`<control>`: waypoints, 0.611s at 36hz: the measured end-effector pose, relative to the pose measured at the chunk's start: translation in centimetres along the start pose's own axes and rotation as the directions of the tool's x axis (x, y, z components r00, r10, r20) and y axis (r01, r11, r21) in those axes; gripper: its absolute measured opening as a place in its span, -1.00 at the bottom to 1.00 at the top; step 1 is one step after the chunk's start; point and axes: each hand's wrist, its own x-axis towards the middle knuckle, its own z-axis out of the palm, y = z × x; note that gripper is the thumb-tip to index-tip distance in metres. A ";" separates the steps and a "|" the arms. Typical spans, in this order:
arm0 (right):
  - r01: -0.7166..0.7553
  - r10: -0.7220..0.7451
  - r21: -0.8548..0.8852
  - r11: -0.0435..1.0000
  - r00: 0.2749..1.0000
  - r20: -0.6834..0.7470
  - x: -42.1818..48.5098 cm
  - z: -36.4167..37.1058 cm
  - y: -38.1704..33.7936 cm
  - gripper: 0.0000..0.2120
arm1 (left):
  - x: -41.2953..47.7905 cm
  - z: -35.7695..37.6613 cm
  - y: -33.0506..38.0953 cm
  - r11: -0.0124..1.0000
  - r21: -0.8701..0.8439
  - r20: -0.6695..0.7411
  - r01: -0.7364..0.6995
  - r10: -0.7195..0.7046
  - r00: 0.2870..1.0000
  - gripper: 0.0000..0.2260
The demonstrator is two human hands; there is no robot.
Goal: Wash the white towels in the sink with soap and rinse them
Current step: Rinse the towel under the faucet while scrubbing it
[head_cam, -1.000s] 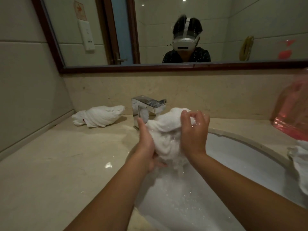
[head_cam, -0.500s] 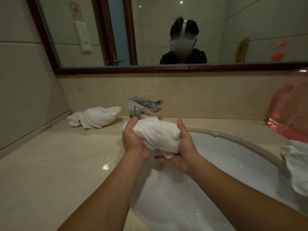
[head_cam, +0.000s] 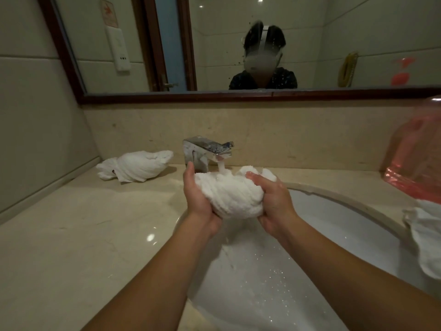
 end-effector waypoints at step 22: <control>-0.032 0.034 0.033 0.999 0.998 -0.045 -0.6 0.8 1.1 -0.42 | 0.5 0.3 0.1 0.991 0.116 -0.130 0.062 -0.047 0.990 -0.34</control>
